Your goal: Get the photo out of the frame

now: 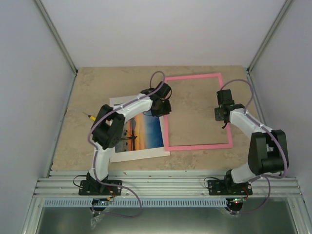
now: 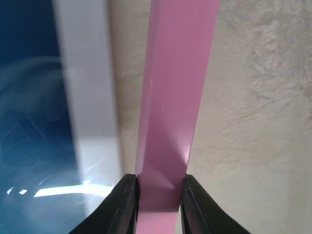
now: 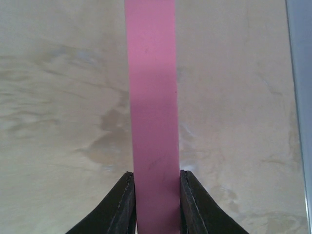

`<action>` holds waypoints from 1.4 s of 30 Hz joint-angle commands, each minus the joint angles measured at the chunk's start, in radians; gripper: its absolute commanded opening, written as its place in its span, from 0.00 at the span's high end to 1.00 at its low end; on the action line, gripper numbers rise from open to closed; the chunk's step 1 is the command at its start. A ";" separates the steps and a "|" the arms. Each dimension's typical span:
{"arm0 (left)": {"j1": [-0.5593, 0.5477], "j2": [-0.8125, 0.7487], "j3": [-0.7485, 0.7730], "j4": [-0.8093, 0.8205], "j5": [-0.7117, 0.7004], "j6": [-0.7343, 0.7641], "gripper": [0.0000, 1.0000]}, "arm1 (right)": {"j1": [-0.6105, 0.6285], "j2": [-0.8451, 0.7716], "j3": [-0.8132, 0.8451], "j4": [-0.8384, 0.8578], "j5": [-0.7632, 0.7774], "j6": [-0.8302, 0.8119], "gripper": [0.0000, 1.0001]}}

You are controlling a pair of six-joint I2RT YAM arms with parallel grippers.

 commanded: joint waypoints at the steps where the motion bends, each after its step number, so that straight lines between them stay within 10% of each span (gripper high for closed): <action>1: -0.091 0.082 0.178 0.204 0.205 -0.094 1.00 | -0.080 0.062 0.024 0.075 -0.100 -0.002 0.99; 17: -0.128 0.279 0.269 0.231 0.187 -0.125 0.96 | -0.306 0.349 0.086 0.230 -0.153 -0.057 0.99; 30: -0.064 0.186 0.214 0.153 0.070 -0.080 0.46 | -0.300 0.239 0.085 0.122 -0.111 0.068 0.36; 42: 0.028 -0.226 -0.140 0.100 -0.090 0.020 0.16 | -0.044 -0.073 0.036 0.041 -0.463 0.123 0.17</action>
